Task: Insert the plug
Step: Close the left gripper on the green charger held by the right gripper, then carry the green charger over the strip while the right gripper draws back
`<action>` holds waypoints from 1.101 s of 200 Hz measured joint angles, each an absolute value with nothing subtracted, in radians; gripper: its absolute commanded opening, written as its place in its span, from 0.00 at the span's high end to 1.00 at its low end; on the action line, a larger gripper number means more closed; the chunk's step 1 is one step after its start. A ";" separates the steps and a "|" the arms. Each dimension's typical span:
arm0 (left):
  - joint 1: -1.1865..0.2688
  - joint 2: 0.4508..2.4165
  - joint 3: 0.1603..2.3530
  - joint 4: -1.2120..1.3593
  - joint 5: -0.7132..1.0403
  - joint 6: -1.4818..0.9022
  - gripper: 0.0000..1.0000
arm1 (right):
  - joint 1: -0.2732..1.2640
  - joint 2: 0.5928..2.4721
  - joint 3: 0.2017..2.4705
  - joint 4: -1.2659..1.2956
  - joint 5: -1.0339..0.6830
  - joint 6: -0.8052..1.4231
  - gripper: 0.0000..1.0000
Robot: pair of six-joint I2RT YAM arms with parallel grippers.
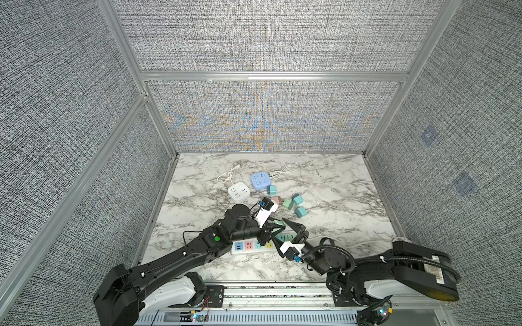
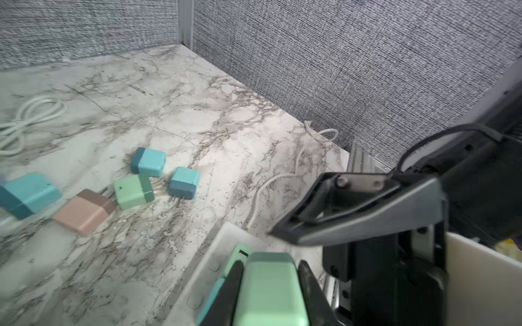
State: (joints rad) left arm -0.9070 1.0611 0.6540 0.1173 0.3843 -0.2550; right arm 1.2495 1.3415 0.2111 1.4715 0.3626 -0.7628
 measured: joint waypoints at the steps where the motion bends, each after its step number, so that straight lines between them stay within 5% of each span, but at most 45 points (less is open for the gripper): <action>1: -0.907 1.061 0.655 0.116 0.384 -0.254 1.00 | 1.251 1.340 0.210 1.474 0.363 -0.762 0.13; 30: -0.906 1.047 0.712 0.068 0.309 -0.221 1.00 | 1.284 1.310 0.187 1.491 0.411 -0.773 0.01; 88: -0.902 0.965 0.752 -0.008 0.001 0.002 1.00 | 1.278 1.118 0.113 1.454 0.554 -0.722 0.00; 144: -0.907 0.966 0.713 -0.125 -0.004 0.431 1.00 | 1.062 0.891 0.148 1.026 0.577 -0.460 0.01; 220: -0.907 1.023 0.648 -0.206 0.051 0.572 1.00 | 0.713 0.851 0.089 0.833 0.564 -0.144 0.00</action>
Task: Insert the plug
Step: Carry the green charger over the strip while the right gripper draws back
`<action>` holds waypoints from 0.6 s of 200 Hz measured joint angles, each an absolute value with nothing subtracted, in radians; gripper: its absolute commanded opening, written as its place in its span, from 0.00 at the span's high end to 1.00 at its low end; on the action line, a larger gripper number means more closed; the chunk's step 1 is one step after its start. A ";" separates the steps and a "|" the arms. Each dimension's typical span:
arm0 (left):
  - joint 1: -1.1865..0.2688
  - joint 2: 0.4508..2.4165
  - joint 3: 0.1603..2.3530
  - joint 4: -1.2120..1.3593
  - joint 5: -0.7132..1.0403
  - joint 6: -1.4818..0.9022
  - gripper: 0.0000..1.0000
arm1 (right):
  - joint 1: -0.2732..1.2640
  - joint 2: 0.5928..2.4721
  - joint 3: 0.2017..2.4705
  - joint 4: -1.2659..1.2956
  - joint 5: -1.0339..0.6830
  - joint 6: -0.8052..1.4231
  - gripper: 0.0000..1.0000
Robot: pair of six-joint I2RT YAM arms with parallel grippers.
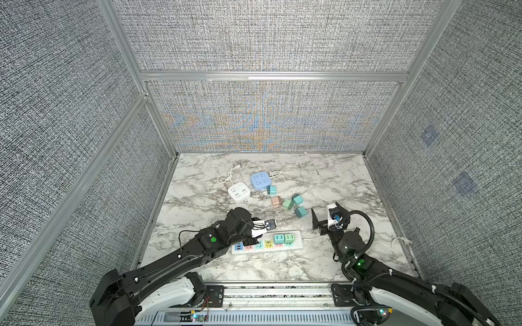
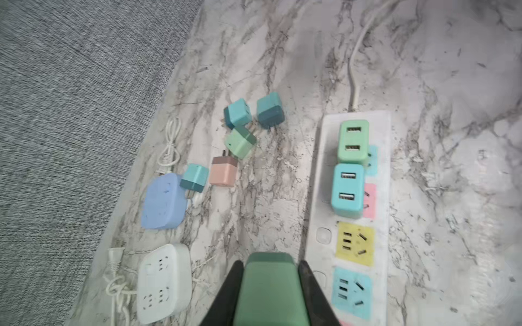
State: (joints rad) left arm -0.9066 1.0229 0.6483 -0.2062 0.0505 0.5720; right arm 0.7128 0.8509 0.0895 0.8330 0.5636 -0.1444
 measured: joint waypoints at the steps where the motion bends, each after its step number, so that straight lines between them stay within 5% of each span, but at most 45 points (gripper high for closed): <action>1: -0.907 1.024 0.646 -0.207 0.054 0.572 1.00 | 0.712 0.852 0.089 0.833 0.565 -0.142 0.00; 120: -0.907 1.097 0.590 -0.209 0.156 0.604 1.00 | 0.446 1.124 0.164 0.823 0.522 0.174 0.01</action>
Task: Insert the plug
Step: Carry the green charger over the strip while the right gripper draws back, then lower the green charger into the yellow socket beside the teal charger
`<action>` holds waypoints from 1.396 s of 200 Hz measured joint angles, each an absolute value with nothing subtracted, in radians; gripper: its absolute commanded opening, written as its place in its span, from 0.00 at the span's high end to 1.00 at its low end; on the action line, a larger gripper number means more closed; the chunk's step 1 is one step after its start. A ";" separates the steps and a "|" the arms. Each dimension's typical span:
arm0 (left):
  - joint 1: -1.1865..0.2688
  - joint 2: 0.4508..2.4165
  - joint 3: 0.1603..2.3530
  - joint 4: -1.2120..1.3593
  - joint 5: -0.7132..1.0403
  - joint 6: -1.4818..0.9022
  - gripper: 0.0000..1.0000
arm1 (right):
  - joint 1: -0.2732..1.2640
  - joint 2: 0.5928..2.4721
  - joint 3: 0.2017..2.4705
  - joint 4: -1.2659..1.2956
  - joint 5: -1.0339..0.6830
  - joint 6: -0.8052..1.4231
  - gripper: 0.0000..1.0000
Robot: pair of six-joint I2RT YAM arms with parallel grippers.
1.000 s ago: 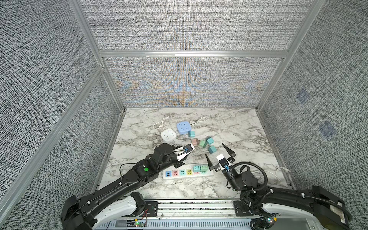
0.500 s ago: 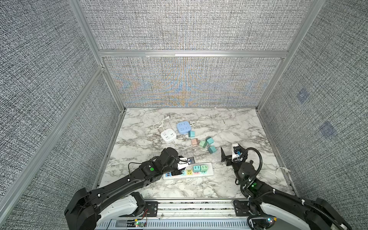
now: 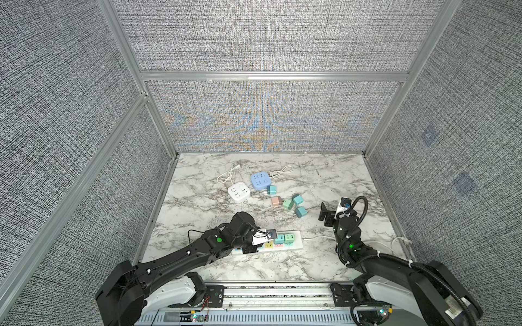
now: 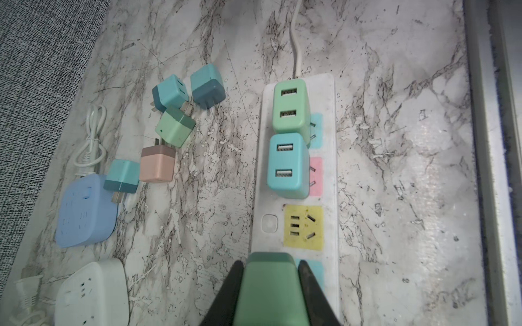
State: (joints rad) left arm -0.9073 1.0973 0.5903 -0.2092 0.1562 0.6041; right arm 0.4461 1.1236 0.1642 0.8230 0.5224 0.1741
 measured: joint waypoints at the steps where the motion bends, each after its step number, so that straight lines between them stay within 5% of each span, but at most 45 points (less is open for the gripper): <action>1: -0.907 1.098 0.590 -0.209 0.156 0.605 1.00 | 0.446 1.124 0.165 0.822 0.522 0.175 0.00; 279: -0.908 1.465 0.807 -0.331 0.261 0.624 1.00 | 0.415 1.150 0.193 0.751 0.471 0.224 0.01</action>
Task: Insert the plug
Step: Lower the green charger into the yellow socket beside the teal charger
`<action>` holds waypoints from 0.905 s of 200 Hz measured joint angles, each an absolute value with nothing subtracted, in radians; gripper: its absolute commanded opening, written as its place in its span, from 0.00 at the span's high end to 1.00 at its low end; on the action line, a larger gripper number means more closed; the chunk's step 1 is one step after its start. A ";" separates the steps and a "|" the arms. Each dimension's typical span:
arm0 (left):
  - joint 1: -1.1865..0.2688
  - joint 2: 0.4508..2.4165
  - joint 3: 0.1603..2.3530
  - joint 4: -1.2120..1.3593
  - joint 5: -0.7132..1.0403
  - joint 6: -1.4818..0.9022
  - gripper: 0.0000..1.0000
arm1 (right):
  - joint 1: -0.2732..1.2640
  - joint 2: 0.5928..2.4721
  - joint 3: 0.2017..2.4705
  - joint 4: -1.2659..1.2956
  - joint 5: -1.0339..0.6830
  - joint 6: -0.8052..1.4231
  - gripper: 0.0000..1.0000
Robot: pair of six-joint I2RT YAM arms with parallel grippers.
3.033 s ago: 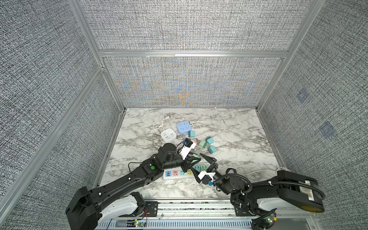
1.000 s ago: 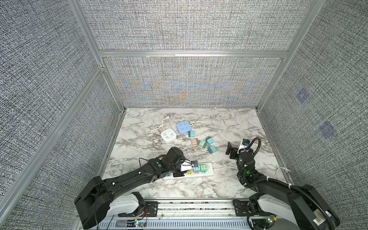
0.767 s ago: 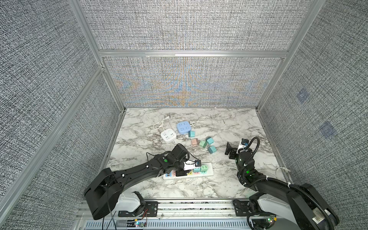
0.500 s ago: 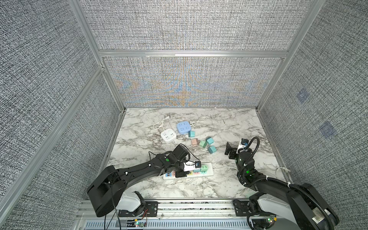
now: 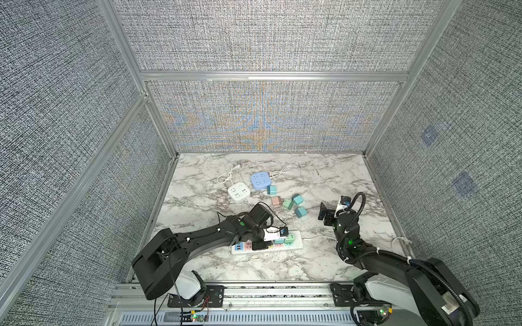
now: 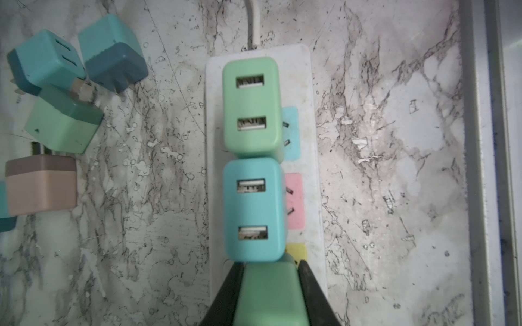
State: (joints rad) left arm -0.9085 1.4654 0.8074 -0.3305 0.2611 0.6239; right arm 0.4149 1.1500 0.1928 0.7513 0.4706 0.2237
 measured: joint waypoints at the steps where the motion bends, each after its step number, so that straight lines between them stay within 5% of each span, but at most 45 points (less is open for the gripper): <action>1: -0.908 1.467 0.808 -0.331 0.261 0.624 1.00 | 0.415 1.150 0.193 0.751 0.471 0.224 0.00; 181: -0.909 1.543 0.840 -0.342 0.245 0.604 1.00 | 0.414 1.173 0.219 0.744 0.467 0.224 0.01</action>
State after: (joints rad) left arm -0.9092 1.5429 0.8398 -0.3424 0.2455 0.6041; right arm 0.4137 1.1728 0.2192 0.7444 0.4667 0.2237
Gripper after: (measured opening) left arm 0.305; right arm 0.995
